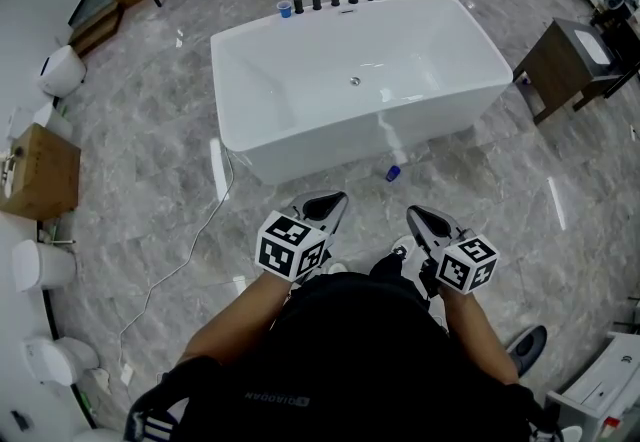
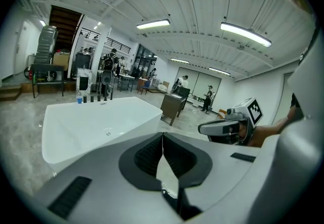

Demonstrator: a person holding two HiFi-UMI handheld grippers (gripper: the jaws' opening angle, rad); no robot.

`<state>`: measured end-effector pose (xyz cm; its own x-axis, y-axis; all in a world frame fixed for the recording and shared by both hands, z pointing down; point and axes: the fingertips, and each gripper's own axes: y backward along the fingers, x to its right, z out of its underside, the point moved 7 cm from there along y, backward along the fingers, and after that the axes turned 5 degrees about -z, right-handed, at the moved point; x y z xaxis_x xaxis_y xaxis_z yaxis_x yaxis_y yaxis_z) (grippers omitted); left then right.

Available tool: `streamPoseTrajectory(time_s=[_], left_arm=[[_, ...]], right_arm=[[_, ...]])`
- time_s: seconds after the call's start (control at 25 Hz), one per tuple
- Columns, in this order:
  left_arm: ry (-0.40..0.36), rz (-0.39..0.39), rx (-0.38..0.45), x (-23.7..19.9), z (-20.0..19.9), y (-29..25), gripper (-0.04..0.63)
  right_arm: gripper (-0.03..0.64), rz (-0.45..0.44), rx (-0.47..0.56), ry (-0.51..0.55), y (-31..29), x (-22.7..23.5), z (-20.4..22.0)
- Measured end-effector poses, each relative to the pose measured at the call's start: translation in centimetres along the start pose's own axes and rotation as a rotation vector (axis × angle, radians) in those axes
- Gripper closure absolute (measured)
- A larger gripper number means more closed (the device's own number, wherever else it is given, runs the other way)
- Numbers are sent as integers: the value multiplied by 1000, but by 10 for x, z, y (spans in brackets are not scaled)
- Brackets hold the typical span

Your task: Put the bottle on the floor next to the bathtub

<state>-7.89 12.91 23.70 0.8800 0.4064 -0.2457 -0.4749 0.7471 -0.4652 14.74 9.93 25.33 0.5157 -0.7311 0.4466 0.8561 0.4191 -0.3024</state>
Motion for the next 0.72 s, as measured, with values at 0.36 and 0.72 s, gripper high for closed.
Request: streamPoseTrajectory(time_s=[0.36,0.72], left_arm=[[8,5,6,1,4,-2,578],[4,11,8,-1,1,-2,578]], right_arm=[[578,2,6,-18,2,3,3],[578,2,12,-29,0,1,3]])
